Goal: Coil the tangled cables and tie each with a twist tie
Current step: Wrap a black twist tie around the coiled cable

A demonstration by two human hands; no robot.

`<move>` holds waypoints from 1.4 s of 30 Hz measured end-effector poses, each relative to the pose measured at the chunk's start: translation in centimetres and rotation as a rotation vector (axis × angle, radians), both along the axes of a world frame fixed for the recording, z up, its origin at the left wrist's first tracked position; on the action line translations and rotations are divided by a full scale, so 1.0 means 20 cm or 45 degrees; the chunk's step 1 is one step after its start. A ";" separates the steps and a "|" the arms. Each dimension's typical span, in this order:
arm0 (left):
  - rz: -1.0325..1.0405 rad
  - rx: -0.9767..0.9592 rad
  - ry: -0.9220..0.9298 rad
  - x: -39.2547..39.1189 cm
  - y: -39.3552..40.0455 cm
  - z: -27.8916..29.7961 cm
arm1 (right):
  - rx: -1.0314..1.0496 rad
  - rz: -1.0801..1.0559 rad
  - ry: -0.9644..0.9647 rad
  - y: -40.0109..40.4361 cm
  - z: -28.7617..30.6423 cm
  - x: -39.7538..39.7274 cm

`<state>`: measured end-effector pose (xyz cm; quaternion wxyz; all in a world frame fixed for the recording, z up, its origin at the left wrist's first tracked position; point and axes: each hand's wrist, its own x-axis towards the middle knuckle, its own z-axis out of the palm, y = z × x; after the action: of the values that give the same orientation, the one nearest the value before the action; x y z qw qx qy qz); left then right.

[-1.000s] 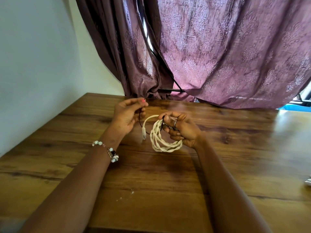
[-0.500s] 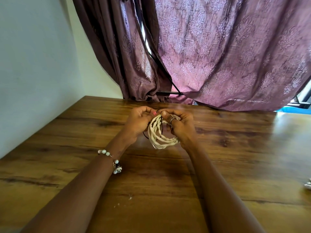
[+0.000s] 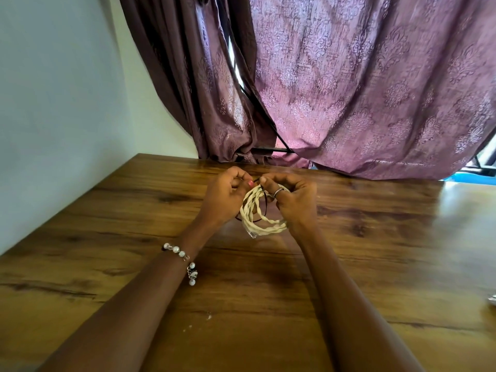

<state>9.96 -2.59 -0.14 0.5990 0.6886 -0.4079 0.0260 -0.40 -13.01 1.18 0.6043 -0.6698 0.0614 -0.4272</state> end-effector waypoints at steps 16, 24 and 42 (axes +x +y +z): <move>-0.020 0.000 -0.193 0.02 0.01 0.00 | 0.322 -0.008 -0.035 0.05 0.02 -0.02; 0.029 0.036 -0.369 0.02 0.02 0.02 | 0.381 -0.009 -0.063 0.07 0.03 -0.02; 0.033 -0.005 -0.360 0.02 0.03 0.02 | 0.371 0.003 -0.061 0.08 0.04 -0.04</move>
<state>10.37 -1.97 0.23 0.5366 0.6821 -0.4792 0.1312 -1.12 -11.37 2.05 0.6969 -0.5647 0.1075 -0.4289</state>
